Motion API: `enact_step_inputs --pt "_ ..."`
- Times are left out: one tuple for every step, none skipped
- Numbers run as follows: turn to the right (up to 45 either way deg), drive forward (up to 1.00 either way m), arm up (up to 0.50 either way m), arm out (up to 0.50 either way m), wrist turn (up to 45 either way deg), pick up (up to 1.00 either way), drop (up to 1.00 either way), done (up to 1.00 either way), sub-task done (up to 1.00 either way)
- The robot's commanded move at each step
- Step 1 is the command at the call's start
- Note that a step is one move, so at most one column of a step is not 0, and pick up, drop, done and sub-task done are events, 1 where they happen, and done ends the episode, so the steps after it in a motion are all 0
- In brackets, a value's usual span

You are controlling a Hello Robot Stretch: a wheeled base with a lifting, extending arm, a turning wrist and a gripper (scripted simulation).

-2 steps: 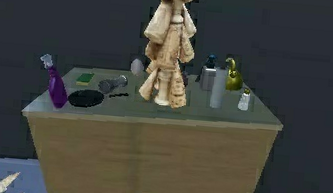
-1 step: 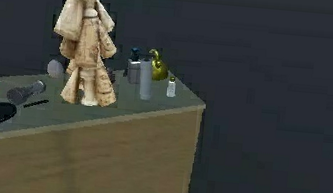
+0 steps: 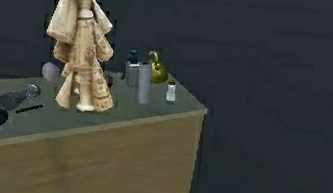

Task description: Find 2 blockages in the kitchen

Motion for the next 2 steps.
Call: enact_step_inputs --pt "-21.0 0.00 0.00 0.00 0.0 0.00 0.00 0.00 0.00" --pt "0.0 0.00 0.00 0.00 0.0 0.00 0.00 0.00 1.00"
